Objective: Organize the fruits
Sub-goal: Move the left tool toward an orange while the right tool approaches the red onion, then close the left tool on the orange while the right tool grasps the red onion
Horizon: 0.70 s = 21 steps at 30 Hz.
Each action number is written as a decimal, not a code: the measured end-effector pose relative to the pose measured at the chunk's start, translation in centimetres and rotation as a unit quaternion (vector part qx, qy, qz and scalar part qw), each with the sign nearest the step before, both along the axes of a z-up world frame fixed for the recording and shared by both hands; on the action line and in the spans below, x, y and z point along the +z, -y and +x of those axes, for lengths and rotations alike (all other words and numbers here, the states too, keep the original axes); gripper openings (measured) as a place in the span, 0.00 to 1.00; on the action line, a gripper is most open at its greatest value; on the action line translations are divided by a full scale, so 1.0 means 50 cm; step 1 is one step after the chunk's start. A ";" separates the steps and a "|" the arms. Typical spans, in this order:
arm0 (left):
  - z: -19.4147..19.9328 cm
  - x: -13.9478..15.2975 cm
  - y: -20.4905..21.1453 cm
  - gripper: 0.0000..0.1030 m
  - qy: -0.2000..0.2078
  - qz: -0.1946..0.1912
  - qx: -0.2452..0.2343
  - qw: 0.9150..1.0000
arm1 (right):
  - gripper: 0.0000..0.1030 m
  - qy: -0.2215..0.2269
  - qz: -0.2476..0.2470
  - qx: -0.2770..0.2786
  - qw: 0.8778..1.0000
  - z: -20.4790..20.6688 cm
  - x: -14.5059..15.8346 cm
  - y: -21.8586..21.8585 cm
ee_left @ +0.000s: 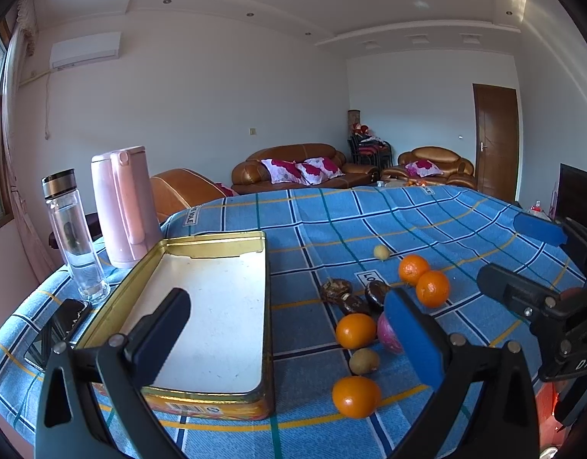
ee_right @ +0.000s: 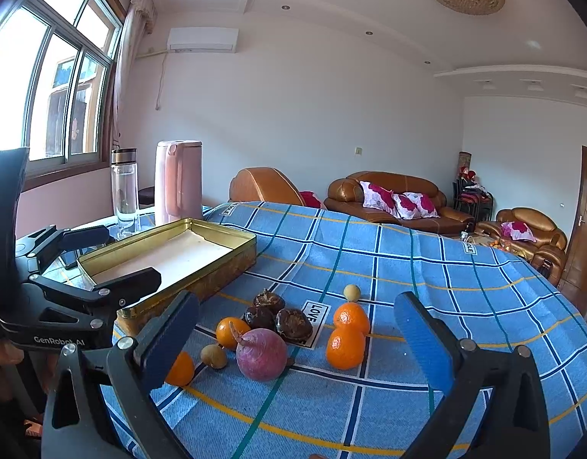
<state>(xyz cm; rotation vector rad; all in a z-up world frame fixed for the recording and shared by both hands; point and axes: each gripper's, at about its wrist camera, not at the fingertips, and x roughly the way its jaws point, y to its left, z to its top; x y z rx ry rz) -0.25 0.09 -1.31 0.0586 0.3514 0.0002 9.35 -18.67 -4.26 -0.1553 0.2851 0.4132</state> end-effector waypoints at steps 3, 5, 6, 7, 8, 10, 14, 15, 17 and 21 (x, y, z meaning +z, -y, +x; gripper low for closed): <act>-0.001 -0.002 0.001 1.00 -0.001 0.000 -0.001 1.000 | 0.99 -0.002 0.000 -0.002 1.000 0.001 -0.003 0.001; 0.000 -0.004 0.004 1.00 -0.003 0.001 -0.001 1.000 | 0.99 -0.004 0.001 -0.003 1.000 0.003 -0.006 0.002; 0.000 -0.006 0.005 1.00 -0.004 0.001 -0.002 1.000 | 0.99 -0.005 0.001 -0.003 1.000 0.004 -0.008 0.003; 0.002 -0.009 0.007 1.00 -0.006 0.001 -0.004 1.000 | 0.99 -0.006 0.002 -0.004 1.000 0.006 -0.010 0.004; 0.003 -0.011 0.009 1.00 -0.008 0.002 -0.005 1.000 | 0.99 -0.006 0.001 -0.006 1.000 0.008 -0.012 0.005; 0.004 -0.015 0.014 1.00 -0.010 0.004 -0.010 1.000 | 0.99 -0.009 0.000 -0.008 1.000 0.010 -0.016 0.007; 0.008 -0.031 0.025 1.00 -0.019 0.005 -0.020 1.000 | 0.99 -0.020 -0.002 -0.015 1.000 0.019 -0.031 0.018; 0.010 -0.036 0.027 1.00 -0.022 0.006 -0.022 0.999 | 0.99 -0.023 -0.003 -0.018 1.000 0.022 -0.037 0.022; 0.012 -0.046 0.034 1.00 -0.029 0.007 -0.028 0.999 | 0.99 -0.029 -0.004 -0.024 0.999 0.026 -0.048 0.029; 0.012 -0.064 0.052 1.00 -0.038 0.012 -0.043 0.998 | 0.99 -0.045 0.003 -0.035 0.998 0.037 -0.068 0.051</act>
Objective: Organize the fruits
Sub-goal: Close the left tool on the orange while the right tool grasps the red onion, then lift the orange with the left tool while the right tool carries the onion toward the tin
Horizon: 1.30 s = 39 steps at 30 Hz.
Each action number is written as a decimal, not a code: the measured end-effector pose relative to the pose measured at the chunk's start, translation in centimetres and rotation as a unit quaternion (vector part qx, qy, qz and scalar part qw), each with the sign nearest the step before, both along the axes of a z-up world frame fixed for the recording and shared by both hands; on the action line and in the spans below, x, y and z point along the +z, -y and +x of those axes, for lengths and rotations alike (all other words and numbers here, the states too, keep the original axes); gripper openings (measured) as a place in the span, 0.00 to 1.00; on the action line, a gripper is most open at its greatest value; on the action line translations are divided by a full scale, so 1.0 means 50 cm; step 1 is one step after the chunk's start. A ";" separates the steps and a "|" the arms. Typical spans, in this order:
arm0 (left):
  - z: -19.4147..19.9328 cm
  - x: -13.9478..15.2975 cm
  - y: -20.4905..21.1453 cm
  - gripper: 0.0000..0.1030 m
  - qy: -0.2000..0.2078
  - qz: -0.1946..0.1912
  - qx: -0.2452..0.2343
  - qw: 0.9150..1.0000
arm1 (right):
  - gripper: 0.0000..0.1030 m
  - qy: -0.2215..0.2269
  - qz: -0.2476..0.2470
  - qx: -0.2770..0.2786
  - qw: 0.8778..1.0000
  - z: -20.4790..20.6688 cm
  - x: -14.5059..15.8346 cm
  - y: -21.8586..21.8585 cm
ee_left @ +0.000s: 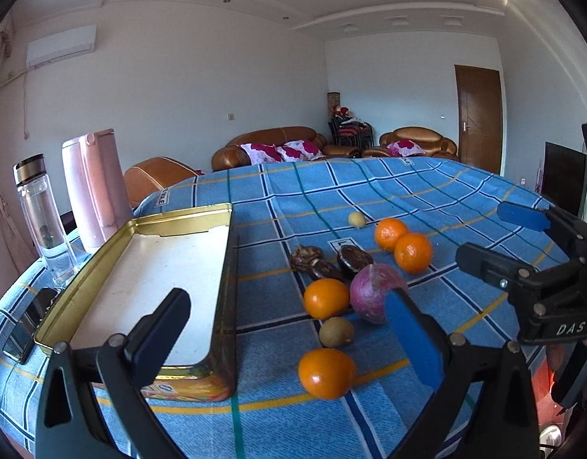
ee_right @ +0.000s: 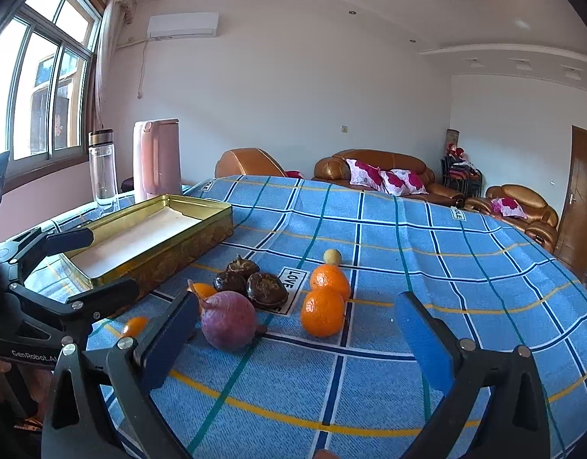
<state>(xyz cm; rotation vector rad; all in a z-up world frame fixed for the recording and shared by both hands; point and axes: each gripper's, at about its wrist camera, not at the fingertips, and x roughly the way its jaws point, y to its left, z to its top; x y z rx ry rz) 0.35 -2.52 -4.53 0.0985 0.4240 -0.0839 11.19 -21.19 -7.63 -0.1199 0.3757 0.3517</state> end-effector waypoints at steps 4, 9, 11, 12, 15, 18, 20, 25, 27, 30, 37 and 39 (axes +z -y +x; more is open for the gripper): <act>0.002 -0.024 0.024 0.95 -0.015 0.009 -0.027 0.999 | 0.99 -0.006 0.012 -0.006 1.000 0.004 -0.010 0.018; 0.020 -0.058 0.042 0.74 -0.054 0.005 -0.058 0.997 | 0.99 -0.013 0.018 0.001 1.000 0.008 -0.023 0.025; 0.023 -0.066 0.042 0.74 -0.060 0.002 -0.058 0.997 | 0.99 -0.015 0.020 0.005 1.000 0.010 -0.028 0.025; 0.024 -0.069 0.041 0.74 -0.062 -0.001 -0.058 0.996 | 0.99 -0.017 0.020 0.008 1.000 0.011 -0.029 0.025; 0.029 -0.080 0.035 0.61 -0.074 -0.008 -0.059 0.995 | 0.99 -0.021 0.022 0.017 0.999 0.012 -0.032 0.019; 0.033 -0.093 0.028 0.46 -0.092 -0.015 -0.065 0.994 | 0.96 -0.021 0.019 0.025 0.999 0.013 -0.034 0.011; 0.038 -0.099 0.024 0.39 -0.099 -0.020 -0.068 0.993 | 0.86 -0.024 0.019 0.036 0.999 0.015 -0.035 0.002; 0.037 -0.099 0.015 0.39 -0.091 -0.029 -0.069 0.993 | 0.76 -0.037 0.002 0.070 0.997 0.031 -0.037 -0.045; 0.036 -0.096 0.008 0.39 -0.085 -0.033 -0.064 0.994 | 0.74 -0.045 -0.007 0.079 0.996 0.041 -0.039 -0.067; 0.035 -0.093 -0.002 0.39 -0.074 -0.038 -0.056 0.995 | 0.65 -0.063 -0.022 0.090 0.994 0.060 -0.043 -0.096; 0.039 -0.086 -0.021 0.39 -0.056 -0.045 -0.036 0.997 | 0.51 -0.105 -0.038 0.101 0.989 0.090 -0.063 -0.120; 0.039 -0.083 -0.025 0.39 -0.047 -0.045 -0.031 0.997 | 0.49 -0.122 -0.041 0.109 0.986 0.098 -0.069 -0.123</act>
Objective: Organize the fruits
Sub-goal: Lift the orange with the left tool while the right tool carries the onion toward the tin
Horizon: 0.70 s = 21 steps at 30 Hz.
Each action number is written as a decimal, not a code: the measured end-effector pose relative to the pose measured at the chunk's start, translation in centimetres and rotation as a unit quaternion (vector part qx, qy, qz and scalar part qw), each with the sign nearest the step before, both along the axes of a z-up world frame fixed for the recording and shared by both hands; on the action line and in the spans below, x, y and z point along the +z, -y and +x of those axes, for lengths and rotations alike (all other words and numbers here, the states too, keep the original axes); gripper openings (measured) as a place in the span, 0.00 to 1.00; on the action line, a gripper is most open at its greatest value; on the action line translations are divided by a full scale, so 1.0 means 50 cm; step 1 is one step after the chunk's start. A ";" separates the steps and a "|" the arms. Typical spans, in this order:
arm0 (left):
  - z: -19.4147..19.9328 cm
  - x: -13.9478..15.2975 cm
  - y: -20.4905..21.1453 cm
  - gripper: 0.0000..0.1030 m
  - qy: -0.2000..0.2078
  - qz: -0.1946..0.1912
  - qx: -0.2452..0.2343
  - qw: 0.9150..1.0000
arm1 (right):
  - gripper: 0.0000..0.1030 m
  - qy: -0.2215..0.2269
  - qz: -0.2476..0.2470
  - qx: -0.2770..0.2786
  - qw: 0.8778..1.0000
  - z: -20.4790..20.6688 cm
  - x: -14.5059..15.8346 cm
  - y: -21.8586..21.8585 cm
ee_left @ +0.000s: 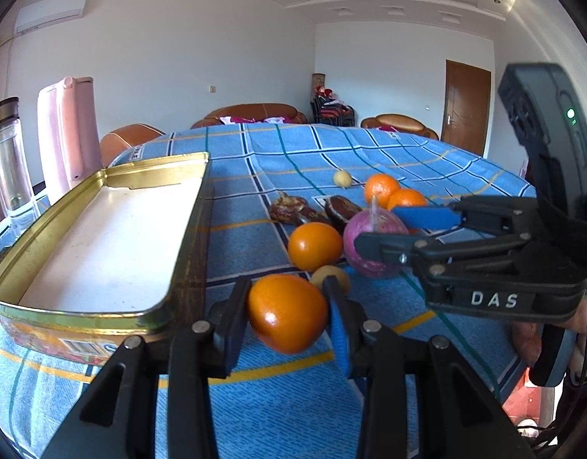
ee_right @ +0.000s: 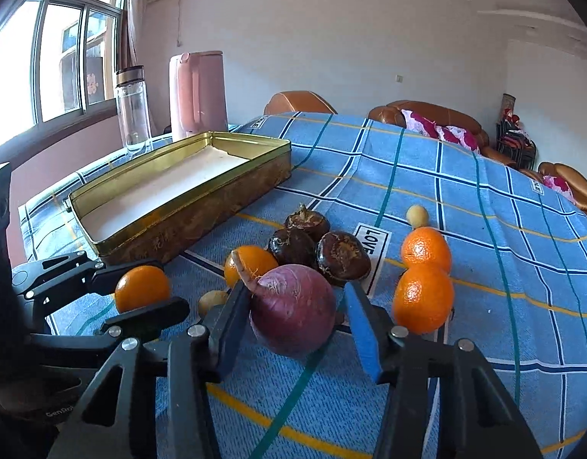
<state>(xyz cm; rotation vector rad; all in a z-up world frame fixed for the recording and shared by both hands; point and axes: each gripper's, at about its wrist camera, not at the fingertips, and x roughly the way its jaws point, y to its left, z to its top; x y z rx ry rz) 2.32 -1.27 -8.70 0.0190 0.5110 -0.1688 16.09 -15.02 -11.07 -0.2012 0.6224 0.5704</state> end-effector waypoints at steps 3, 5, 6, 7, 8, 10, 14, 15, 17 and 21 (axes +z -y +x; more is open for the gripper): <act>-0.002 0.001 -0.002 0.39 0.006 -0.001 0.003 1.000 | 0.49 -0.012 -0.003 0.008 1.000 0.006 -0.004 -0.003; -0.001 -0.001 -0.003 0.39 0.005 -0.001 0.004 1.000 | 0.49 -0.015 -0.002 0.009 1.000 0.007 -0.005 -0.002; 0.000 -0.002 -0.004 0.39 0.005 -0.002 0.005 1.000 | 0.49 -0.018 -0.003 0.008 1.000 0.008 -0.006 -0.002; 0.001 -0.003 -0.004 0.39 0.005 -0.002 0.005 1.000 | 0.50 -0.024 -0.007 0.008 1.000 0.013 -0.007 -0.005; -0.002 -0.003 -0.004 0.39 0.005 -0.003 0.005 1.000 | 0.50 -0.036 -0.009 0.009 0.999 0.019 -0.012 -0.007; -0.002 -0.002 -0.004 0.39 0.007 -0.003 0.004 1.000 | 0.50 -0.037 -0.009 0.013 0.999 0.021 -0.011 -0.009; -0.005 -0.001 -0.003 0.39 0.012 -0.003 0.003 1.000 | 0.49 -0.019 -0.016 0.013 1.000 0.008 -0.009 -0.015; -0.007 0.000 -0.003 0.39 0.014 -0.003 0.003 1.000 | 0.49 -0.013 -0.014 0.011 1.000 0.005 -0.007 -0.013; -0.009 0.002 -0.003 0.39 0.018 -0.004 0.004 1.000 | 0.49 -0.002 -0.006 0.009 1.000 -0.001 -0.003 -0.007; -0.016 0.006 -0.004 0.39 0.024 -0.004 0.007 1.000 | 0.49 0.017 0.003 0.005 1.000 -0.010 0.004 -0.002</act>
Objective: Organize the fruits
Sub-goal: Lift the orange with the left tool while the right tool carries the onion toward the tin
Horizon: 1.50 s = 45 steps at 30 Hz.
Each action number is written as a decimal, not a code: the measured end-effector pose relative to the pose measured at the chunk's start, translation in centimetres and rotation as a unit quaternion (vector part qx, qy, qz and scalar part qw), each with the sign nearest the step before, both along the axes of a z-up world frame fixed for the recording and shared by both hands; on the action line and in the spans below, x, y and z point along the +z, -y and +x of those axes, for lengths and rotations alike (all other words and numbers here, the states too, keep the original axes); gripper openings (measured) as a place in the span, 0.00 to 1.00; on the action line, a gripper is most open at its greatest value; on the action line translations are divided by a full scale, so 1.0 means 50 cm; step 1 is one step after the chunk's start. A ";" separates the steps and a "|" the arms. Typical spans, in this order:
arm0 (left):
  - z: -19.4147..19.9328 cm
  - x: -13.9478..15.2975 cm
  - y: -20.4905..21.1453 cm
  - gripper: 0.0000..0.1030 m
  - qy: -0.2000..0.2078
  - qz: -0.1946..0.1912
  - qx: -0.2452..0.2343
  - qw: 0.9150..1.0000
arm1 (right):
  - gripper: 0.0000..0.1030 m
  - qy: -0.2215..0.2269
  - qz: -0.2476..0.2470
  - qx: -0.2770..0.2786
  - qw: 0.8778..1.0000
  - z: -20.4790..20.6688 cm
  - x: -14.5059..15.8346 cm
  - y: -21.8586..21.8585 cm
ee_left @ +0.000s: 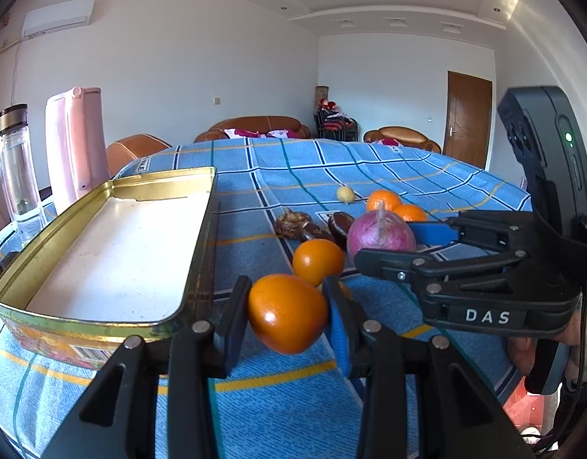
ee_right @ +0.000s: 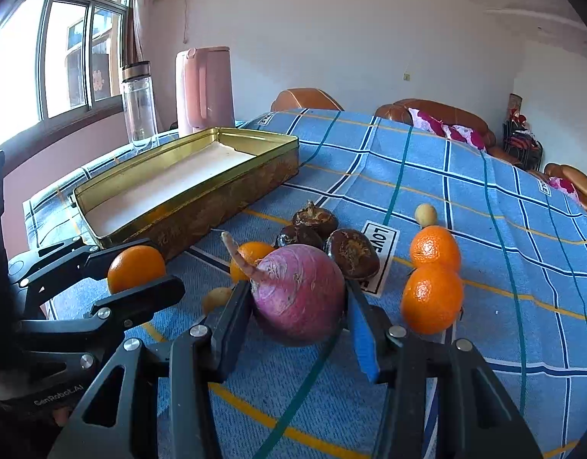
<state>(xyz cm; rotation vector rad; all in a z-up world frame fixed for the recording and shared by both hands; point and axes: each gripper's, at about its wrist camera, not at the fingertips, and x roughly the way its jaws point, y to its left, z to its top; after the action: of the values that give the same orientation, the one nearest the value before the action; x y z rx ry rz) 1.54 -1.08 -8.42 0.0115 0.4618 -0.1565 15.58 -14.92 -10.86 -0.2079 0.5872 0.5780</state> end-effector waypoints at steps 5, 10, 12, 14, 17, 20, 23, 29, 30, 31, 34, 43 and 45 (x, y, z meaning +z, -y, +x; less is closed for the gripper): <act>-0.001 0.010 -0.004 0.39 0.009 -0.002 0.006 1.000 | 0.49 0.016 0.010 0.001 1.000 -0.008 0.005 0.004; -0.003 0.017 -0.005 0.39 0.015 0.000 0.009 1.000 | 0.49 0.029 0.024 0.004 0.999 -0.015 0.011 0.009; -0.003 0.019 -0.004 0.39 0.018 0.003 0.009 1.000 | 0.49 0.037 0.029 0.004 0.999 -0.020 0.013 0.012; -0.003 0.021 -0.003 0.39 0.020 0.005 0.010 1.000 | 0.49 0.042 0.035 0.004 0.999 -0.025 0.014 0.016; -0.004 0.024 -0.001 0.39 0.023 0.008 0.011 1.000 | 0.49 0.045 0.042 0.003 0.998 -0.026 0.015 0.018; -0.007 0.027 0.001 0.39 0.028 0.010 0.012 0.999 | 0.49 0.052 0.048 0.004 0.997 -0.030 0.018 0.021; -0.010 0.033 0.003 0.39 0.034 0.012 0.014 0.999 | 0.49 0.062 0.055 0.005 0.997 -0.035 0.020 0.025; -0.012 0.044 0.007 0.39 0.044 0.016 0.016 0.999 | 0.49 0.078 0.061 0.005 0.995 -0.043 0.023 0.031; -0.011 0.045 0.008 0.39 0.046 0.016 0.016 0.999 | 0.49 0.081 0.062 0.006 0.995 -0.045 0.023 0.032; -0.010 0.047 0.008 0.39 0.048 0.017 0.016 0.999 | 0.49 0.084 0.063 0.006 0.994 -0.047 0.024 0.032; -0.010 0.050 0.009 0.39 0.054 0.019 0.017 0.998 | 0.49 0.094 0.064 0.006 0.994 -0.053 0.025 0.034; -0.012 0.062 0.013 0.39 0.069 0.024 0.017 0.997 | 0.49 0.119 0.067 0.009 0.991 -0.070 0.027 0.037; -0.012 0.065 0.014 0.39 0.073 0.025 0.016 0.997 | 0.49 0.125 0.068 0.010 0.990 -0.074 0.028 0.038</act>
<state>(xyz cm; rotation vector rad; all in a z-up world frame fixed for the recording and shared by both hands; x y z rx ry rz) 0.94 -1.80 -5.15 0.0639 0.3196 -0.1112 11.86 -16.80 -9.47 -0.1542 0.3012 0.5983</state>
